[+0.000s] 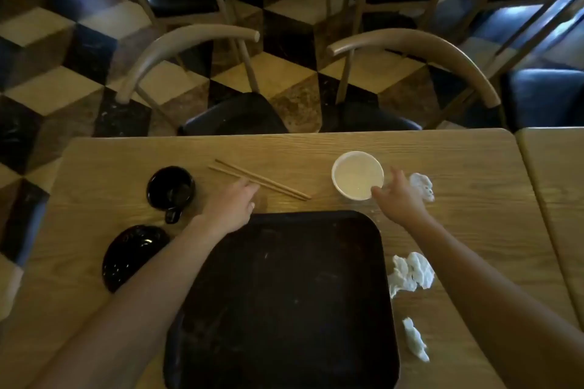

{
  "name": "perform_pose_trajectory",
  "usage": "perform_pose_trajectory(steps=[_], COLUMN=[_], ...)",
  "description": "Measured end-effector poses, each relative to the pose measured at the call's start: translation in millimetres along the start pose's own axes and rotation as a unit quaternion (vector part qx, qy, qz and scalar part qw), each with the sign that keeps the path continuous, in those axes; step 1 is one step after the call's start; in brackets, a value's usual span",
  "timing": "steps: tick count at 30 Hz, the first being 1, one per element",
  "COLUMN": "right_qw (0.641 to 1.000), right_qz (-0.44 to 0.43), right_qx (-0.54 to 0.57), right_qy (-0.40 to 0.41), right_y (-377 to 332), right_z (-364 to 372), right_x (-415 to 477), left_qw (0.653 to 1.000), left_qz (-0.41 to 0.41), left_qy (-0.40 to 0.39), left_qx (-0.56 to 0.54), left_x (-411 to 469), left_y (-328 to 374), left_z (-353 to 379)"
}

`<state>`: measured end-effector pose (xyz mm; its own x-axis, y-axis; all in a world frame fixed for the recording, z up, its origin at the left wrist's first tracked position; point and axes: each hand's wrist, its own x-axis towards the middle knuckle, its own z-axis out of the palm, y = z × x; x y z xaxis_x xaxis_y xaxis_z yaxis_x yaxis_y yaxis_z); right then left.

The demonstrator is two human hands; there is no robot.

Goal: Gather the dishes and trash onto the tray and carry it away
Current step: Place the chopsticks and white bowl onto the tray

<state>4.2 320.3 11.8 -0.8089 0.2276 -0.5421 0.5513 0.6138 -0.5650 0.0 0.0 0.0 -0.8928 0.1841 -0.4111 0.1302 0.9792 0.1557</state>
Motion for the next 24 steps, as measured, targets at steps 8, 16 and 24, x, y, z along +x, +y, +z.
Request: perform_pose_trajectory(steps=[8,16,24], right_qw=[0.987,0.963,0.944], right_qz=[0.087,0.127,0.146], right_qx=[0.130,0.237,0.298], right_qy=[0.035,0.009,-0.003], right_y=[7,16,20], right_z=[26,19,9], right_x=[41,52,53], left_qw=[0.993,0.982,0.977], left_qz=[0.090,0.166,0.192], left_qy=[0.016,0.017,-0.050], left_qx=[0.072,0.088,0.078], left_x=[69,108,122], left_y=[-33,-44,-50], left_z=[9,3,-7])
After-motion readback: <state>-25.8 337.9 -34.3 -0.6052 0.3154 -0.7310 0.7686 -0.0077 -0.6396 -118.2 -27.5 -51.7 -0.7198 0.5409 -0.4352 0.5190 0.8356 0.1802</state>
